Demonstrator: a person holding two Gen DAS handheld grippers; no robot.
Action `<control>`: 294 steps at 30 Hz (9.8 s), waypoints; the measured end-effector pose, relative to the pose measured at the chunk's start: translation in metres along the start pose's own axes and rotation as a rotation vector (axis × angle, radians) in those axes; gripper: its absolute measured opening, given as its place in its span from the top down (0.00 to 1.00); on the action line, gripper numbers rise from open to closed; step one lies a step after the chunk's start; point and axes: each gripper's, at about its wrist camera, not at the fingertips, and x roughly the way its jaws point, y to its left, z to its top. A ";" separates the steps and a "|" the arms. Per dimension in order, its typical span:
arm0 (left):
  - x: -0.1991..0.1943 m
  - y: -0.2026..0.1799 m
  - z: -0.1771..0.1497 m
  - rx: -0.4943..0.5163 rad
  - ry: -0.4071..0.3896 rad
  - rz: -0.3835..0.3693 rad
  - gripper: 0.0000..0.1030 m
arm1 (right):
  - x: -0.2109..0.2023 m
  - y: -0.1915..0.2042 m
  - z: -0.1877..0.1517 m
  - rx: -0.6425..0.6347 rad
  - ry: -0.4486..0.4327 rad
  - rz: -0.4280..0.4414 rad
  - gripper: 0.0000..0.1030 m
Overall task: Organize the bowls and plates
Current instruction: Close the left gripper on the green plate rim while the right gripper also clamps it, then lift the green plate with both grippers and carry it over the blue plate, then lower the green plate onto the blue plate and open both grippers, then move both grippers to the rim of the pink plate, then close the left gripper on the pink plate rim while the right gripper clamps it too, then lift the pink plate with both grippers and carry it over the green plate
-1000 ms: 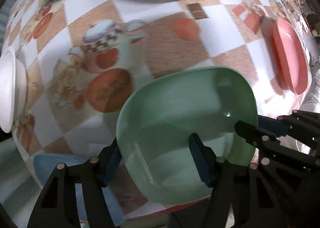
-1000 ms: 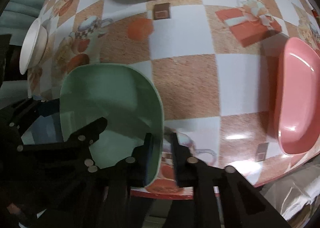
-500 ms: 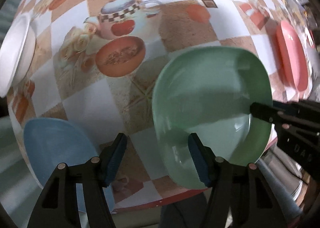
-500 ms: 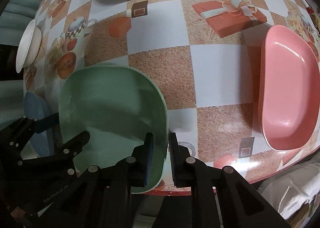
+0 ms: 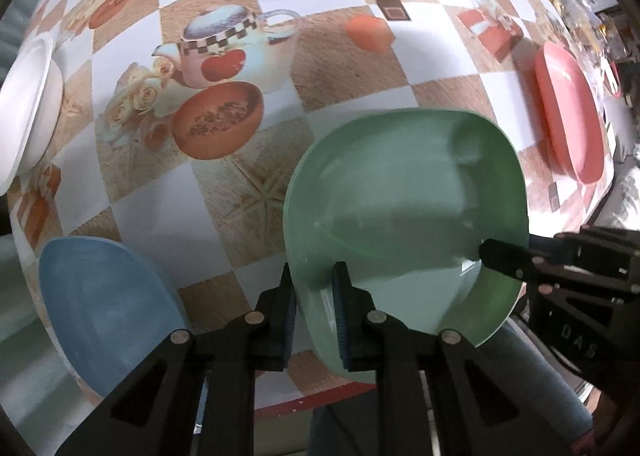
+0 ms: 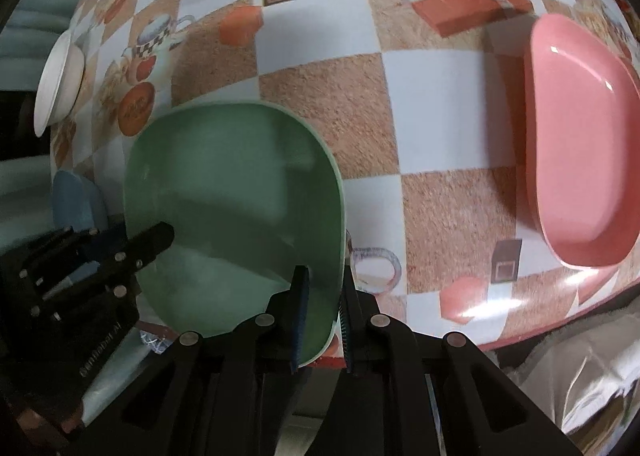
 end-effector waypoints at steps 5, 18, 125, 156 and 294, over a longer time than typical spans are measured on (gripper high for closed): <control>0.007 -0.006 -0.002 -0.008 0.001 -0.002 0.82 | 0.004 0.003 -0.008 -0.009 0.018 -0.012 0.84; 0.019 0.042 -0.017 -0.124 -0.034 0.035 0.81 | 0.050 0.108 -0.025 -0.142 0.058 -0.009 0.84; -0.134 0.175 -0.084 -0.425 -0.232 -0.059 0.01 | 0.082 0.372 -0.076 -0.573 0.003 -0.126 0.00; -0.129 -0.043 0.062 0.180 -0.118 -0.087 0.00 | 0.011 0.078 -0.070 0.159 -0.062 -0.112 0.00; -0.087 0.099 -0.021 -0.296 -0.196 0.065 0.80 | 0.093 0.339 -0.028 -0.345 0.039 -0.175 0.79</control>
